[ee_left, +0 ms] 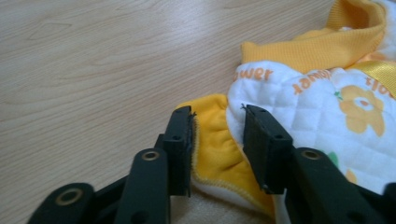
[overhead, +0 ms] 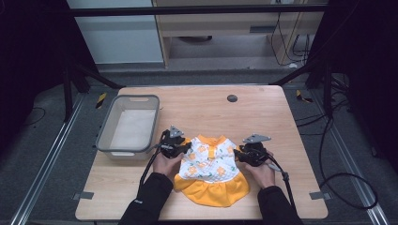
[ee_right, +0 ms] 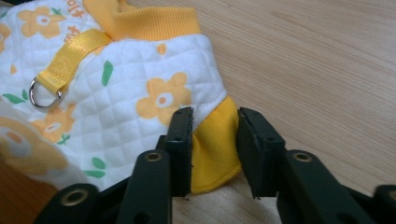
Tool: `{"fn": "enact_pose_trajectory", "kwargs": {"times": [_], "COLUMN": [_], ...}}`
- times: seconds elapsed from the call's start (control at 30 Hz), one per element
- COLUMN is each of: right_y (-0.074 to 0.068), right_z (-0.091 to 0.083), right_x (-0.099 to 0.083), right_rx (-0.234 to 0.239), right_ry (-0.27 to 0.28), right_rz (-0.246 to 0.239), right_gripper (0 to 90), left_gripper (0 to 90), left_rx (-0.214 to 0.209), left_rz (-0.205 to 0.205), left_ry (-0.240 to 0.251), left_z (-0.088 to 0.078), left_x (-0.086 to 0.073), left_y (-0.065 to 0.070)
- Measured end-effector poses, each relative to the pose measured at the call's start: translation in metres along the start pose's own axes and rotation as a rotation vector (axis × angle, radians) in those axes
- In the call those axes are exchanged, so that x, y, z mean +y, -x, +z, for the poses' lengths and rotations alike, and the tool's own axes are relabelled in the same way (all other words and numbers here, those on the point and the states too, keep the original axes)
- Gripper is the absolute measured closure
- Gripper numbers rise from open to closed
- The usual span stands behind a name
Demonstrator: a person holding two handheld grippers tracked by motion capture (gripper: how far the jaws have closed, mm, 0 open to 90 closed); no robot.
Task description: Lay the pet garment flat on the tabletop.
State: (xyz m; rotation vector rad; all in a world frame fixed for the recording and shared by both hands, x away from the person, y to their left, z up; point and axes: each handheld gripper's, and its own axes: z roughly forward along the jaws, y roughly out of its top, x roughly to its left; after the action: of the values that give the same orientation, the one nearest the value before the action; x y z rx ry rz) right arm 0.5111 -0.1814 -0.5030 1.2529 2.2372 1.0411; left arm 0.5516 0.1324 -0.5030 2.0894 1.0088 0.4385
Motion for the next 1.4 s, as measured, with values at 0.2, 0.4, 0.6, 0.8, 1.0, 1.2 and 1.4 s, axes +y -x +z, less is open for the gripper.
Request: {"fn": "enact_pose_trajectory", "kwargs": {"times": [0.2,0.4,0.6,0.8,1.0,1.2,1.4], "right_y": [-0.004,-0.007,-0.014,-0.005,-0.004,-0.004,-0.006], "right_z": [0.001,-0.012,-0.028,-0.017,-0.007,-0.033,-0.064], "right_x": [0.002,0.012,0.047,0.081,0.088,0.081,0.071], "right_rx": [0.022,0.016,-0.004,-0.107,-0.17,-0.138,-0.092], "right_ry": [-0.005,0.077,0.215,0.298,0.269,0.274,0.286], "right_rz": [0.022,-0.002,-0.057,-0.044,-0.066,-0.092,-0.078], "right_gripper": [84.0,85.1,85.0,81.8,65.6,60.9,54.7], "left_gripper": [81.6,83.5,83.5,80.7,50.1,45.9,43.2], "left_rx": [-0.011,0.011,0.065,0.111,0.172,0.135,0.082], "left_rz": [-0.037,-0.022,0.019,0.0,-0.082,-0.063,-0.012], "left_ry": [-0.022,0.024,0.166,0.239,0.232,0.254,0.242], "left_z": [-0.001,-0.019,-0.057,-0.062,-0.056,-0.083,-0.111], "left_x": [0.003,0.012,0.046,0.072,0.073,0.065,0.052], "left_y": [0.004,0.002,-0.004,-0.018,-0.032,-0.025,-0.01]}}
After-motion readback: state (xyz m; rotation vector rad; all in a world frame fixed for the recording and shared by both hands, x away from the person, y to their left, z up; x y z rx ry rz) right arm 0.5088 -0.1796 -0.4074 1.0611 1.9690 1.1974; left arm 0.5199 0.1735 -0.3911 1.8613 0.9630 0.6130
